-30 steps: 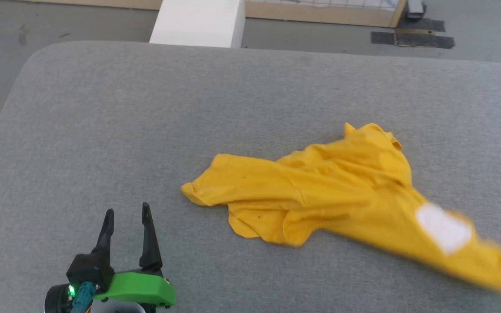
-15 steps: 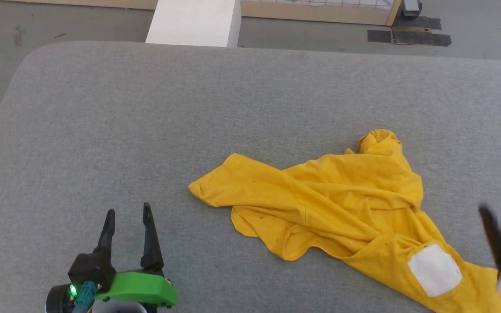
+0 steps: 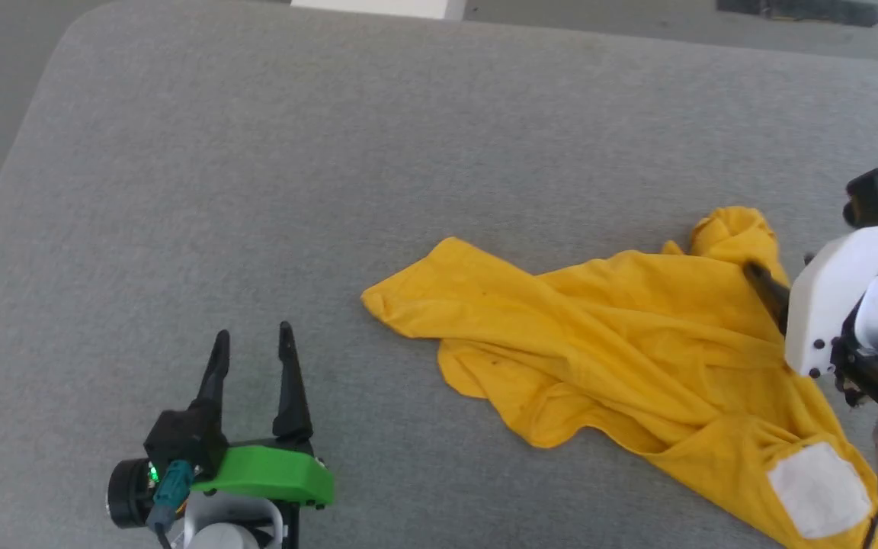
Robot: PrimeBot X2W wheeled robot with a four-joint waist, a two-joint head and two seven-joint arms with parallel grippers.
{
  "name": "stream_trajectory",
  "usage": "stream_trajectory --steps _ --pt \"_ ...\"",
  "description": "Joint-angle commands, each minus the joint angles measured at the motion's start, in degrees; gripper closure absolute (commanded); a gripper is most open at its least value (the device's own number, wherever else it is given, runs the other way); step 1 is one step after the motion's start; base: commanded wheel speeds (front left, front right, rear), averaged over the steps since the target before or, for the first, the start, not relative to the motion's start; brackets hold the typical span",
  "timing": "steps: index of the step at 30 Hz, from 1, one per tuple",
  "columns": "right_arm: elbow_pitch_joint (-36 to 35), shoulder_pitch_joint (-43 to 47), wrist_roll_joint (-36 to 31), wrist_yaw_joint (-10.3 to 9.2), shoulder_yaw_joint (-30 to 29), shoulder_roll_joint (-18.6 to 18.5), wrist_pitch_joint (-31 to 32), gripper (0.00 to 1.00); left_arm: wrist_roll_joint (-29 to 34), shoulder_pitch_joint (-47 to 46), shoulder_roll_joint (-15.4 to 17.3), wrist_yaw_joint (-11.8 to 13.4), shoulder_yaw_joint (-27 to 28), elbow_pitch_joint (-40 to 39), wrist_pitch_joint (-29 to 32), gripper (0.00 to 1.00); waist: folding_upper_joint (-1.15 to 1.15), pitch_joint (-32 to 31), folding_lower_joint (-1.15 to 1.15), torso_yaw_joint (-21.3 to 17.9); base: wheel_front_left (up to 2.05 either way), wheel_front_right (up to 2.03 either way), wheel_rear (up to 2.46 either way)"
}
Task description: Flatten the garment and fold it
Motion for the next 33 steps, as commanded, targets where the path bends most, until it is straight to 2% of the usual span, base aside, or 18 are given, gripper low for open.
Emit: stream_trajectory --steps 1,3,4,5,6,13,21,25,32,33 --pt "2.6 -0.9 -1.3 -0.08 -0.2 -0.2 1.1 0.0 0.0 -1.0 -0.4 -0.4 -0.2 0.4 -0.4 0.0 0.0 2.2 0.0 2.6 0.0 0.0 0.0" --pt "6.4 -1.3 -2.2 -0.08 0.1 -0.2 2.7 0.0 0.0 -1.6 -0.6 -0.6 -0.6 0.8 -0.5 0.0 0.0 2.6 0.0 3.7 0.0 0.0 0.0" --pt "8.0 -1.5 -2.4 -0.08 -0.4 0.2 3.2 0.25 0.0 -1.8 -0.8 -0.6 -0.7 1.1 -0.5 0.0 0.0 2.7 0.0 4.1 0.0 0.0 0.0" --pt "8.9 -1.7 -2.5 -0.08 -0.4 0.4 3.1 0.84 0.0 -1.9 -0.9 -0.7 -0.8 1.2 -0.5 0.0 0.0 2.6 0.0 4.4 0.0 0.0 0.0" --pt "9.5 -2.0 -2.7 -0.08 -0.2 0.3 2.2 1.0 0.0 -2.1 -1.0 -0.7 -0.9 1.4 -0.5 0.0 0.0 2.6 0.0 4.8 0.0 0.0 0.0" --pt "9.1 -7.6 -1.7 -0.08 2.9 -2.4 -4.3 1.0 0.0 -1.8 -1.4 -0.9 -1.0 2.3 -0.7 0.0 0.0 1.2 0.0 6.0 0.0 0.0 0.0" --pt "9.0 -23.3 -3.2 -0.08 8.3 -9.3 -9.6 1.0 0.0 -2.5 -2.2 -1.4 -2.1 1.7 -0.7 0.0 0.0 3.9 0.0 8.7 0.0 0.0 0.0" --pt "14.3 -29.8 -5.0 -0.08 10.6 -11.7 -13.0 1.0 0.0 -3.3 -2.7 -1.8 -3.1 1.9 -0.7 0.0 0.0 6.2 0.0 10.9 0.0 0.0 0.0" --pt "25.4 -31.1 -9.5 -0.08 10.0 -11.3 -15.4 1.0 -0.3 -5.2 -3.3 -2.2 -4.9 2.2 -0.7 0.0 0.0 9.2 0.0 14.1 0.0 0.0 0.0" --pt "26.6 -31.0 -10.2 -0.08 9.5 -10.8 -15.9 0.84 -0.4 -5.4 -3.3 -2.2 -4.9 2.1 -0.7 0.0 0.0 9.4 0.0 14.2 0.0 0.0 0.0"
